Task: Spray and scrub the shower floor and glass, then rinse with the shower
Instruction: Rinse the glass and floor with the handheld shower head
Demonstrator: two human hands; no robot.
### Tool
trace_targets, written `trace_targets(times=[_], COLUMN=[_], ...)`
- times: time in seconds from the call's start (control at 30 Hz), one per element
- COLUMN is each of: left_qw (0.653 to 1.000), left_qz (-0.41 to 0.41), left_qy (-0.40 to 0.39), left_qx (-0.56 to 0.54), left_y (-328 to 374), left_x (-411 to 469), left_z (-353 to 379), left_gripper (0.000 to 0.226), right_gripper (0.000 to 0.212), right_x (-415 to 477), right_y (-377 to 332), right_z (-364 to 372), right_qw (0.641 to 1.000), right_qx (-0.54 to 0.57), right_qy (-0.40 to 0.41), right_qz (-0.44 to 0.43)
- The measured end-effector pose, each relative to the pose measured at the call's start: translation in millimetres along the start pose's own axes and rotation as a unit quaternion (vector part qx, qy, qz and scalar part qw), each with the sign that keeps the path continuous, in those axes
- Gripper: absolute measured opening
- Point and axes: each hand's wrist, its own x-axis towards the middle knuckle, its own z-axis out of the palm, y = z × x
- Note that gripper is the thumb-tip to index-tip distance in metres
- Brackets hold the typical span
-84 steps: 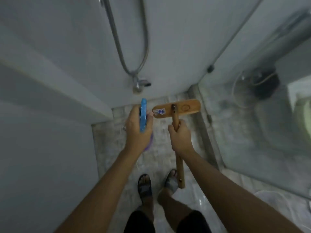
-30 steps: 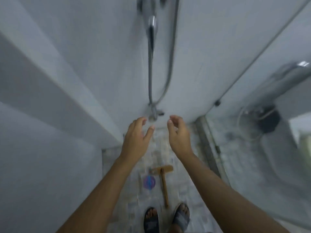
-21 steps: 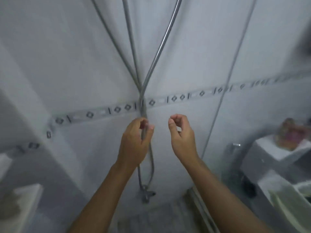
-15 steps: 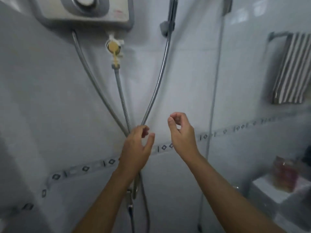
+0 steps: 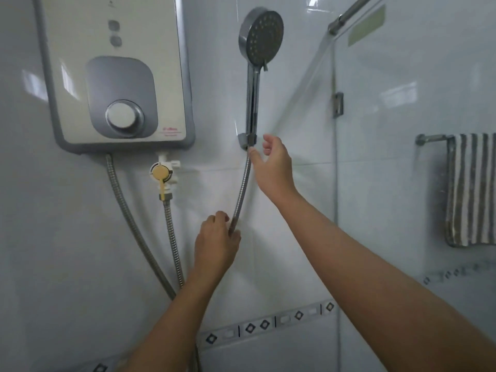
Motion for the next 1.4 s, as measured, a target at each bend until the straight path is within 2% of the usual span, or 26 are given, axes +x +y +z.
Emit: trace_targets(times=[0.1, 0.2, 0.33, 0.43, 0.6, 0.73, 0.83, 0.93, 1.0, 1.17, 1.3, 1.4], left_qw=[0.997, 0.993, 0.996, 0.998, 0.998, 0.988, 0.979, 0.976, 0.971, 0.928, 0.918, 0.905], left_qz=[-0.013, -0.014, -0.023, -0.022, -0.022, 0.033, 0.063, 0.055, 0.011, -0.101, -0.155, -0.232], left_qy=[-0.016, -0.034, -0.040, -0.029, 0.012, 0.089, 0.101, 0.050, -0.018, -0.198, -0.258, -0.262], left_qx=[0.073, 0.109, 0.080, 0.048, -0.063, -0.119, -0.164, -0.204, -0.239, -0.298, -0.259, -0.243], left_y=[-4, -4, 5, 8, 16, 45, 60, 57, 48, 17, -19, -54], left_x=[7, 11, 21, 19, 17, 24, 16, -11, -35, -109, -174, -214], left_z=[2, 5, 2, -1, -11, -41, -61, -76, -83, -91, -86, -75], left_gripper=[0.019, 0.022, 0.021, 0.021, 0.025, 0.030, 0.031, 0.029, 0.027, 0.030, 0.058, 0.064], right_gripper=[0.057, 0.051, 0.030, 0.024, 0.008, 0.012, 0.015, 0.017, 0.018, 0.015, 0.016, 0.025], right_x=[27, 42, 64, 81, 101, 112, 100, 70, 41, -52, -125, -175], right_y=[-10, -18, -30, -41, -69, -113, -133, -129, -116, -82, -51, -17], right_z=[8, 20, 26, 25, 20, 6, -10, -26, -34, -39, -30, -15], right_qw=[0.999, 1.000, 0.999, 0.999, 0.996, 0.986, 0.974, 0.952, 0.933, 0.874, 0.892, 0.902], right_qx=[0.030, 0.023, 0.019, 0.041, 0.067, 0.110, 0.178, 0.290, 0.354, 0.474, 0.400, 0.330], right_qy=[-0.005, -0.012, 0.016, 0.025, 0.049, 0.091, 0.108, 0.092, 0.061, -0.009, -0.023, -0.034], right_qz=[0.010, -0.006, -0.027, -0.026, -0.043, -0.092, -0.091, -0.038, 0.005, 0.108, 0.210, 0.277])
